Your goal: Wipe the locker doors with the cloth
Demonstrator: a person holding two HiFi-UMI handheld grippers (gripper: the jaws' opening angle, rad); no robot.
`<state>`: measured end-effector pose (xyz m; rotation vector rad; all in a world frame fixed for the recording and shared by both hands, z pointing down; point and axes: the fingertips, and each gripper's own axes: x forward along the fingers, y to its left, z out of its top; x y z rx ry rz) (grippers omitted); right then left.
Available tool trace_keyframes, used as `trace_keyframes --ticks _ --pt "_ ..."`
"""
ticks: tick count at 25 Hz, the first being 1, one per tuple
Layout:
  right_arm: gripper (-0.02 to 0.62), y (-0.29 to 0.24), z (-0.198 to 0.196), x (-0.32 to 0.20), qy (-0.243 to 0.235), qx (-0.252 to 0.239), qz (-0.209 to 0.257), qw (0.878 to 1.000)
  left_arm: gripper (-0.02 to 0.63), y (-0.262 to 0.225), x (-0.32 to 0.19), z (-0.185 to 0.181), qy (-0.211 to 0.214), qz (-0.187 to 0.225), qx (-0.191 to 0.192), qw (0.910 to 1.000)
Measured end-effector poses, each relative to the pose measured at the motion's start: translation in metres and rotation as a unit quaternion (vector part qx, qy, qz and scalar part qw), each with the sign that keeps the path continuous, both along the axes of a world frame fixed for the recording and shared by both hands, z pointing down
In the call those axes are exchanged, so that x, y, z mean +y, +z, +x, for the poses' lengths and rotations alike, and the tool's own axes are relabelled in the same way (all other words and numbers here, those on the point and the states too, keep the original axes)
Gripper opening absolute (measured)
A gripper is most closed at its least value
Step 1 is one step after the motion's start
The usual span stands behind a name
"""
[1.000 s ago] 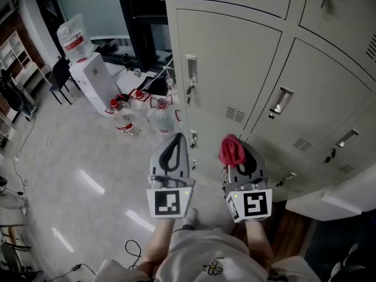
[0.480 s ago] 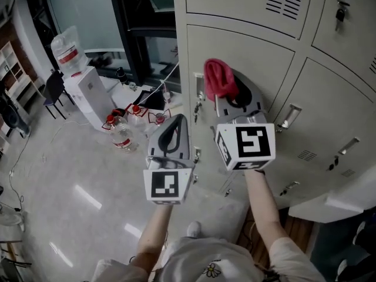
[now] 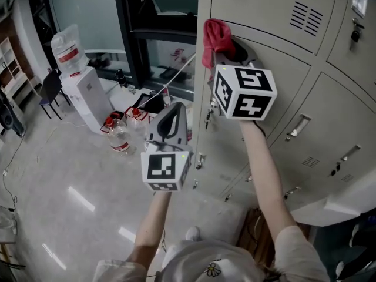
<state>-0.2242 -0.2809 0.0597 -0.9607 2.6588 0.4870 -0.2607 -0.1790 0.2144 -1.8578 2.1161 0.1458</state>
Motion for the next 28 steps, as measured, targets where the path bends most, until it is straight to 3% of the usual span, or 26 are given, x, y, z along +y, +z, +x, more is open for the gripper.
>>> trace_keyframes --ticks 9,15,20,28 --pt "0.031 0.002 -0.027 -0.004 0.107 0.073 0.059 0.99 0.015 0.0 0.011 -0.021 -0.007 0.004 -0.002 1.0" --pt "0.031 0.003 -0.025 -0.003 0.137 0.087 0.075 0.984 0.015 -0.012 0.018 -0.022 -0.011 0.018 -0.012 0.9997" --pt "0.032 0.006 -0.001 -0.005 0.16 0.082 0.081 0.98 0.015 -0.014 0.018 -0.014 -0.001 0.018 -0.014 0.9997" --pt "0.032 0.007 0.072 -0.014 0.197 0.062 0.076 0.976 0.015 -0.017 0.004 0.013 0.029 0.019 -0.01 0.9994"
